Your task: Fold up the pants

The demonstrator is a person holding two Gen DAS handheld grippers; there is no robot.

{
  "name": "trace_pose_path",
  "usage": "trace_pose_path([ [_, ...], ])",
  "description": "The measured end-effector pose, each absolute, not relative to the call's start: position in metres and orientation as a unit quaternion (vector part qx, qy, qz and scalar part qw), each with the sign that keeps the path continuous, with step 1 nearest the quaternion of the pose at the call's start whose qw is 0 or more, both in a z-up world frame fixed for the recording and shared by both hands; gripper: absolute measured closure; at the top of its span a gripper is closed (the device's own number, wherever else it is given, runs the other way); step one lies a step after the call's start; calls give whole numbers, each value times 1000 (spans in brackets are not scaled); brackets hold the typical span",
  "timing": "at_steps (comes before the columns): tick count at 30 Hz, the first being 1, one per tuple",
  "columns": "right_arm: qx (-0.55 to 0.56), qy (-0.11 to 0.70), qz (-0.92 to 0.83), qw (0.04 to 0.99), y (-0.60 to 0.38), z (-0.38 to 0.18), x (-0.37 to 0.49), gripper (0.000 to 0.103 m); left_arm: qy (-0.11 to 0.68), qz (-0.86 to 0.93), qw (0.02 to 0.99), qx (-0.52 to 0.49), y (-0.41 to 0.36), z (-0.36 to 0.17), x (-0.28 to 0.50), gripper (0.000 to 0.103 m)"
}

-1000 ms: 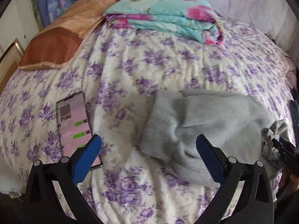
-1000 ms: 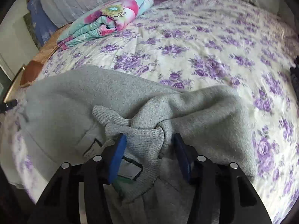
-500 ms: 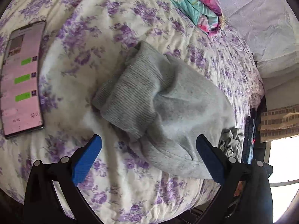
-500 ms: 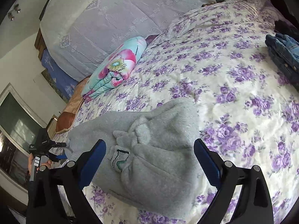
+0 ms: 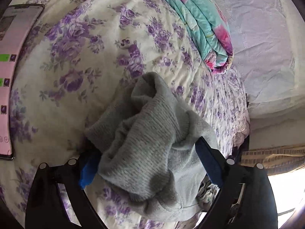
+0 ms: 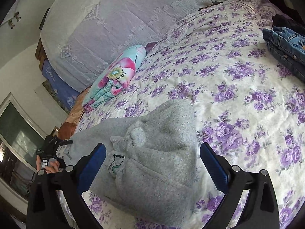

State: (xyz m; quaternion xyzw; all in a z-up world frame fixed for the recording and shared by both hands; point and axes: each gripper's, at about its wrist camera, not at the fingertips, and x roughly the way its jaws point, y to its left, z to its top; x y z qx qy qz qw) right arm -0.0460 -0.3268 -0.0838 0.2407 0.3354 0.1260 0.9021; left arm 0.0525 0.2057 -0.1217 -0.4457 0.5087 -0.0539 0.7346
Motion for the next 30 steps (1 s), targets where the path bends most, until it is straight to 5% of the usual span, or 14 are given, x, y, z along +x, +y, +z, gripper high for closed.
trace_pose_path([
  [6, 256, 336, 122, 898, -329, -92, -46, 4, 501, -31, 772, -390, 191, -120, 52, 57],
  [10, 232, 334, 96, 908, -333, -83, -48, 4, 488, 23, 829, -273, 151, -53, 36, 61],
  [17, 218, 304, 102, 922, -341, -54, -56, 4, 438, -126, 887, -71, -33, 74, 18, 52],
  [18, 220, 305, 102, 921, -343, -54, -58, 4, 445, -151, 882, -42, -66, 73, 16, 49],
  [21, 234, 323, 85, 913, -355, -63, -62, 4, 503, -217, 836, -16, -142, 38, 17, 15],
  [26, 287, 356, 61, 887, -388, -84, -73, 4, 609, -272, 745, 7, -210, -35, 20, 13],
  [30, 297, 346, 40, 889, -405, -81, -80, 4, 578, -320, 750, -29, -185, -2, 9, 12],
])
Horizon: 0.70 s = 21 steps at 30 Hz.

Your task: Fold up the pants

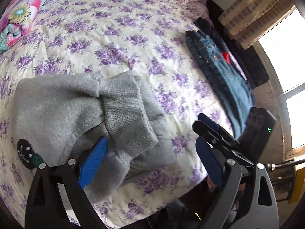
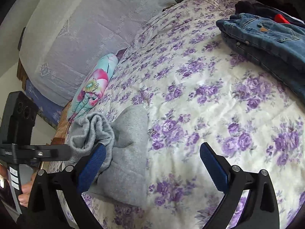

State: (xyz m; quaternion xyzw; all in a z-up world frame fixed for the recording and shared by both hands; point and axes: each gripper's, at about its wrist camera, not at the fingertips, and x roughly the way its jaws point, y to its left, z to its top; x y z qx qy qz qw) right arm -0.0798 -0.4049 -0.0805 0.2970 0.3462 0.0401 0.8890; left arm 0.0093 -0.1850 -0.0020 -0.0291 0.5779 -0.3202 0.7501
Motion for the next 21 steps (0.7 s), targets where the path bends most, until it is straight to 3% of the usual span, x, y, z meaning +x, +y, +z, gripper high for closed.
trace_pose_path([
  [4, 287, 336, 109, 890, -381, -65, -65, 4, 474, -260, 841, -25, -127, 49, 3, 4],
  [8, 284, 360, 170, 872, -339, -56, -28, 4, 420, -86, 903, 7, -67, 35, 15, 4],
  [13, 236, 460, 195, 833, -288, -72, 24, 15, 478, -26, 878, 27, -35, -35, 30, 4],
  [18, 154, 498, 163, 838, -254, -98, 35, 3, 495, -21, 867, 54, -46, -79, 28, 4],
  [19, 155, 493, 159, 841, -252, -95, 33, 9, 490, -20, 869, 69, -49, -79, 27, 4],
  [20, 168, 492, 181, 835, -253, -90, 33, 40, 486, -21, 870, 81, -52, -76, 27, 4],
  [21, 176, 489, 189, 833, -256, -83, 31, 47, 485, -22, 870, 89, -53, -73, 27, 4],
])
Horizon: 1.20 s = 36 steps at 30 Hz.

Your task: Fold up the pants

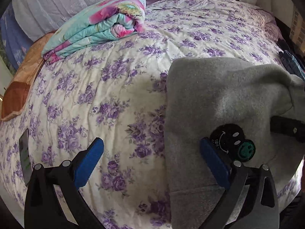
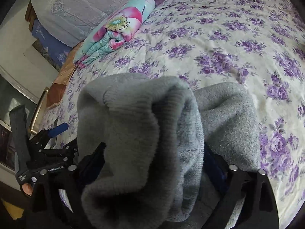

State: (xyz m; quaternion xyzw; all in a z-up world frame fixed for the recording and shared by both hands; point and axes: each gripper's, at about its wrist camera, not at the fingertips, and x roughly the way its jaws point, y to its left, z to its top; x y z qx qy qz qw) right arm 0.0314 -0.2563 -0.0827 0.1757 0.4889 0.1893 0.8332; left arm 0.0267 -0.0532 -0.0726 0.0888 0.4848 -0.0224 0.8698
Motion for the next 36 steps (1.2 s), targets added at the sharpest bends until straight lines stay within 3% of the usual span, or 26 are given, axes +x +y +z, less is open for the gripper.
trace_pose_path([
  [1, 186, 474, 196, 838, -264, -72, 28, 57, 487, -21, 868, 94, -53, -69, 28, 4],
  [2, 193, 456, 206, 844, -269, -60, 21, 62, 489, -28, 867, 91, -52, -64, 28, 4],
  [7, 234, 415, 222, 851, -309, -37, -11, 62, 457, -78, 885, 30, -48, -31, 16, 4],
  [9, 282, 440, 200, 829, -331, -67, -8, 57, 471, -103, 876, 9, -53, -34, 20, 4],
  [11, 306, 457, 167, 818, -345, -101, 0, 30, 504, -117, 855, 2, -63, -49, 32, 4],
  [16, 300, 420, 210, 830, -328, -78, 2, 23, 531, -92, 842, 15, -75, -71, 43, 4],
  [21, 215, 458, 195, 841, -296, -63, 18, 19, 526, -92, 845, -18, -60, -67, 39, 4],
  [24, 155, 460, 195, 852, -274, -60, 14, 32, 532, -95, 841, -32, -54, -73, 34, 4],
  [25, 144, 458, 193, 856, -270, -56, 12, 49, 531, -86, 843, -27, -53, -75, 32, 4],
  [26, 144, 453, 201, 857, -270, -53, 11, 60, 529, -73, 845, -19, -52, -76, 32, 4],
  [30, 162, 436, 242, 852, -269, -27, 1, 65, 534, -90, 840, -37, -45, -69, 34, 4],
  [31, 159, 437, 248, 850, -267, -22, -1, 57, 531, -93, 841, -43, -44, -65, 33, 4],
  [32, 156, 441, 249, 848, -263, -19, -1, 35, 524, -95, 845, -46, -42, -60, 32, 4],
  [33, 157, 445, 245, 847, -261, -20, 0, 24, 516, -97, 850, -48, -42, -55, 30, 4],
  [34, 152, 452, 231, 848, -258, -22, 2, 18, 511, -101, 852, -49, -43, -51, 28, 4],
  [36, 125, 466, 216, 849, -250, -31, 3, 20, 508, -111, 853, -51, -46, -48, 25, 4],
])
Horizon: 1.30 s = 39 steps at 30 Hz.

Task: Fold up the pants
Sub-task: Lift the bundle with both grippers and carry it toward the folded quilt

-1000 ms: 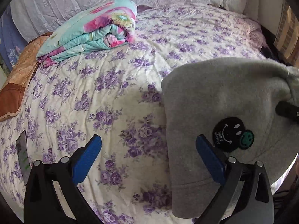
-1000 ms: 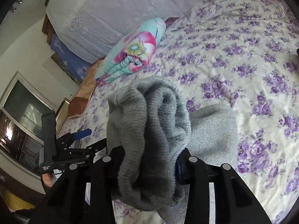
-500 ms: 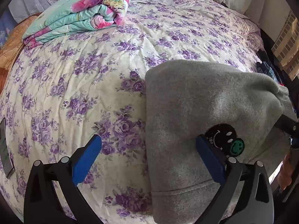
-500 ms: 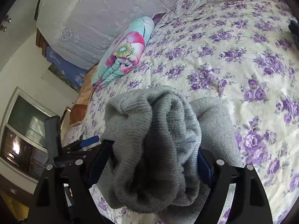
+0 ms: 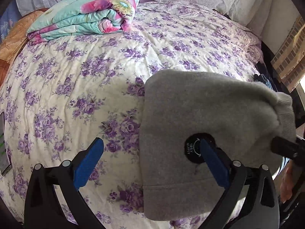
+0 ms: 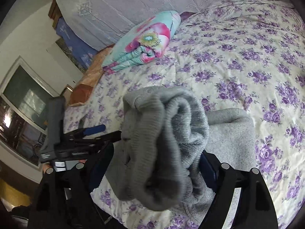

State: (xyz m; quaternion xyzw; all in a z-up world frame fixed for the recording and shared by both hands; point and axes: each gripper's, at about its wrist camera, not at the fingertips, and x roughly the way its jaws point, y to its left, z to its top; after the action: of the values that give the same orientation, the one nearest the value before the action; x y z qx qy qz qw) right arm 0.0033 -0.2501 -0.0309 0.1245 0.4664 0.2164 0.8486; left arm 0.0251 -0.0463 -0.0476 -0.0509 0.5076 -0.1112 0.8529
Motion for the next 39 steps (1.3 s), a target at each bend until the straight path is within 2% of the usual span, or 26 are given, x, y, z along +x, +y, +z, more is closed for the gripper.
trace_pose_path([
  [1, 116, 469, 215, 849, -247, -35, 4, 35, 508, -117, 852, -52, -49, -48, 24, 4],
  [2, 107, 470, 208, 851, -246, -37, 5, 65, 510, -121, 850, -49, -52, -49, 23, 4],
  [5, 124, 449, 229, 855, -253, -29, -1, 74, 520, -126, 844, -36, -60, -52, 23, 4],
  [9, 159, 384, 258, 872, -280, 11, -25, 76, 501, -140, 853, -44, -63, -31, 21, 4],
  [12, 183, 387, 237, 872, -313, 5, -30, 72, 492, -178, 849, -67, -65, -20, 21, 4],
  [15, 221, 461, 149, 847, -347, -55, -11, 52, 527, -186, 825, -79, -74, -42, 31, 4],
  [17, 252, 493, 88, 828, -367, -102, -2, 3, 559, -181, 807, -61, -83, -68, 40, 4],
  [19, 310, 481, 115, 812, -378, -117, -3, 3, 596, -177, 781, -58, -86, -94, 50, 4],
  [26, 299, 492, 169, 800, -371, -122, 0, 3, 622, -246, 721, -180, -67, -114, 63, 4],
  [30, 296, 476, 189, 806, -354, -118, 2, 3, 623, -257, 716, -182, -80, -122, 64, 4],
  [31, 291, 473, 204, 806, -345, -117, 3, 11, 623, -258, 716, -182, -84, -121, 63, 5],
  [33, 252, 472, 186, 824, -330, -112, 5, 15, 623, -275, 706, -196, -88, -115, 61, 41],
  [34, 246, 473, 181, 827, -326, -110, 5, 22, 619, -272, 714, -183, -90, -109, 61, 45],
  [35, 244, 470, 178, 829, -326, -106, 5, 34, 612, -270, 725, -166, -92, -102, 60, 53],
  [36, 246, 466, 181, 830, -327, -98, 4, 40, 607, -269, 732, -155, -93, -97, 59, 63],
  [37, 249, 459, 189, 831, -329, -90, 4, 48, 602, -268, 737, -151, -91, -92, 57, 66],
  [39, 243, 442, 205, 839, -325, -67, 4, 50, 592, -279, 740, -158, -87, -77, 56, 73],
])
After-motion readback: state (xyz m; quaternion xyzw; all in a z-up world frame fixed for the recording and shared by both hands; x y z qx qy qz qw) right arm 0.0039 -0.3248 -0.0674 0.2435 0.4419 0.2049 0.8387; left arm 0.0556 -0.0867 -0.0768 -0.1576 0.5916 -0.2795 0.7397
